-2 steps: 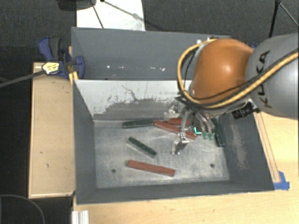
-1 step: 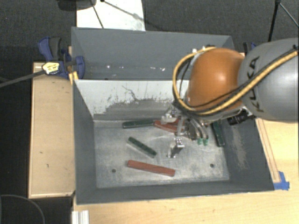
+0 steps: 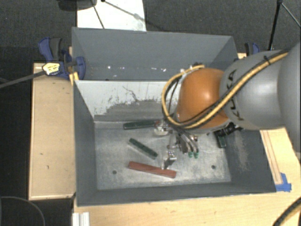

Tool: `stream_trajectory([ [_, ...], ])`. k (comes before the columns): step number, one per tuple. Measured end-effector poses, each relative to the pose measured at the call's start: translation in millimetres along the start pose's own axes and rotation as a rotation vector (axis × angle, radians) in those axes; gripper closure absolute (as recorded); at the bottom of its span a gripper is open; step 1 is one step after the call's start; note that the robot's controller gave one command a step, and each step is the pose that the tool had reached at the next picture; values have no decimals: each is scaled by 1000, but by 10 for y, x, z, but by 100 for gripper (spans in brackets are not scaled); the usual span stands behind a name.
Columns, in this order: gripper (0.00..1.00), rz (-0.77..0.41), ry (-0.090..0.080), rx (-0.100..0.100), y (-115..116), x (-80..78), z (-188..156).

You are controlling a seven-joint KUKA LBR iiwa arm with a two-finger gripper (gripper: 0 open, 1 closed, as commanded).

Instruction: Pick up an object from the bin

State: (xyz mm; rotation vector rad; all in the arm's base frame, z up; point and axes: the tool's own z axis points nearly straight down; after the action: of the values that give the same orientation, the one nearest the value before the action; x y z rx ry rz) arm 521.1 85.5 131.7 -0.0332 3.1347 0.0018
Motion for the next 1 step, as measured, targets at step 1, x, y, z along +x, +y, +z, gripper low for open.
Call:
stream_trajectory([
  [1,100,73,3,-2,187,-110,439],
])
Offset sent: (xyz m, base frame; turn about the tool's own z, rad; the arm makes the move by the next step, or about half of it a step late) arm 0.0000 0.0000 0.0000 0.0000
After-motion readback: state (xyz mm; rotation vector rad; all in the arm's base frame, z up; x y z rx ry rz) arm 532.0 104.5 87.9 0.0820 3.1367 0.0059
